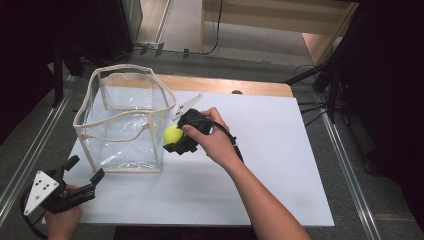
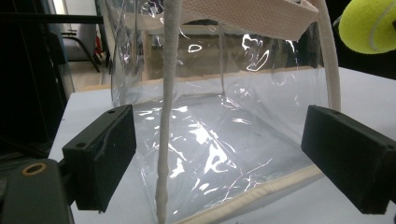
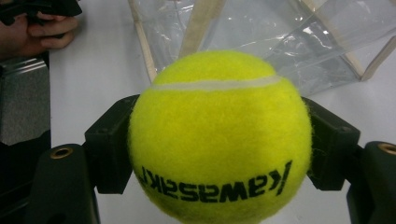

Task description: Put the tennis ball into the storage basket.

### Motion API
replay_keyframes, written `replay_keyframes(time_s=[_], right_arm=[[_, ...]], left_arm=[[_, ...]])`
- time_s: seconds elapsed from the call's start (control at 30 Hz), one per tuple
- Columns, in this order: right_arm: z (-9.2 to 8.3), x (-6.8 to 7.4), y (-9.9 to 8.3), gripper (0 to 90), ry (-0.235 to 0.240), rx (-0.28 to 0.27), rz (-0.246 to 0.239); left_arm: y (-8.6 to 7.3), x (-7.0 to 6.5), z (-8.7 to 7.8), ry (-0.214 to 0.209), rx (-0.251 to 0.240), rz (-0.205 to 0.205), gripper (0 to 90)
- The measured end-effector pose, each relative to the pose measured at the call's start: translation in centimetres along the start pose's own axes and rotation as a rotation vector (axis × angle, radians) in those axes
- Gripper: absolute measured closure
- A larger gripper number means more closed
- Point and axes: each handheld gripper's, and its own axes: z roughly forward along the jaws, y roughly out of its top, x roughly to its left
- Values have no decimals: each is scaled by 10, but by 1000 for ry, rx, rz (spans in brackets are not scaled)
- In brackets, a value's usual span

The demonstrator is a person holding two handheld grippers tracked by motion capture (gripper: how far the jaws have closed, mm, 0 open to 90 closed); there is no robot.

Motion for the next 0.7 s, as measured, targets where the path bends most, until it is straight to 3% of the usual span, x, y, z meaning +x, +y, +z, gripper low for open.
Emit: replay_keyframes(time_s=[0.7], right_arm=[[-15,-9,19,228,-14,-33,-2]], left_arm=[[0,0,0,-2,-1,-3,104]])
